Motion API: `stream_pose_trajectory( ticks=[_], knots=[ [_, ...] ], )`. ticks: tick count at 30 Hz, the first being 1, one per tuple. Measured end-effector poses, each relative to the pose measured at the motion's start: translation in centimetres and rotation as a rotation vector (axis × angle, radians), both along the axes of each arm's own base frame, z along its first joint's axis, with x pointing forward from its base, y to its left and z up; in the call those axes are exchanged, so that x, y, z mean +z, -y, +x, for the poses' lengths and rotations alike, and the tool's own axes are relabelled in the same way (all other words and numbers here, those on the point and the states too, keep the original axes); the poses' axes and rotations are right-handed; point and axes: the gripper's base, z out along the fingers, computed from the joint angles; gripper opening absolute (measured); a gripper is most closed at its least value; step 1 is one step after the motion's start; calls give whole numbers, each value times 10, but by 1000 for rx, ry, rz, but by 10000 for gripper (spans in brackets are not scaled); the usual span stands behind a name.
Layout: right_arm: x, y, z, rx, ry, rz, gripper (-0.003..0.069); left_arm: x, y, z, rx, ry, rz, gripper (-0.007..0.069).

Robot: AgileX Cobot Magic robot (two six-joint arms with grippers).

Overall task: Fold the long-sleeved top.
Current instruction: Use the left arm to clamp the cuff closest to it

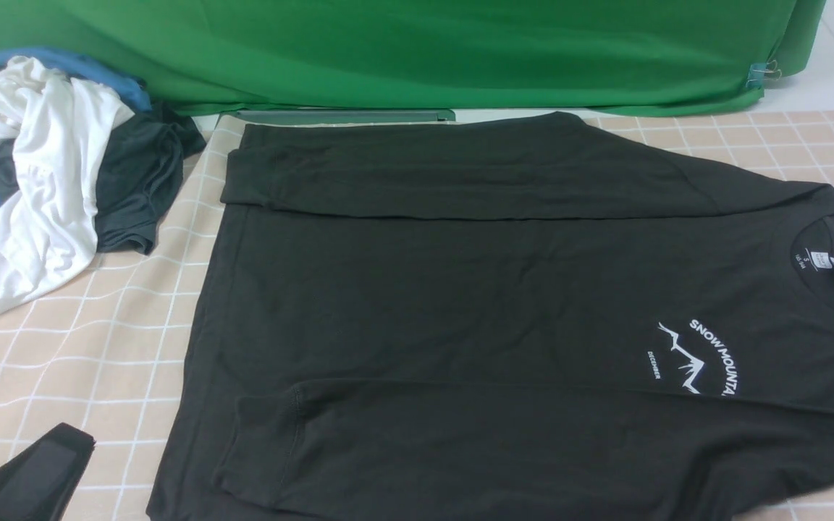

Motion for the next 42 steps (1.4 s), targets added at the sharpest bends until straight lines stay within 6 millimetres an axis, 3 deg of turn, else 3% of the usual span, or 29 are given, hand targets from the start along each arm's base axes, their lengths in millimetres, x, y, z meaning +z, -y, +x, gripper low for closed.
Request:
stream_pose_trajectory(
  ticks=[10, 16, 20, 22, 26, 28, 31, 33, 35, 42],
  knots=[
    [1, 0, 0, -4, 9, 10, 240, 2, -1, 0, 12, 8, -73, 17],
    [9, 3, -1, -33, 103, 25, 235, 6, -5, 1, 65, 54, -78, 17],
    [22, 6, -3, -67, 212, 14, 162, 16, -11, 1, 123, 112, -170, 17],
    [44, 5, -3, -71, 225, -89, 68, 56, -12, -7, 125, 243, -113, 17],
    [101, 1, 3, -48, 175, -345, 31, 130, -9, -17, 104, 374, 125, 17],
    [130, -5, 16, 24, 59, -516, 31, 165, -1, -7, 25, 309, 254, 17],
    [163, -13, 32, 167, -102, -706, 31, 182, 10, 19, -145, 96, 398, 17],
    [177, -18, 44, 307, -245, -808, 31, 178, 19, 43, -305, -102, 491, 17],
    [181, -23, 55, 463, -402, -880, 31, 161, 25, 68, -478, -300, 549, 17],
    [160, -28, 77, 710, -647, -924, 32, 108, 34, 116, -768, -636, 543, 17]
  ],
)
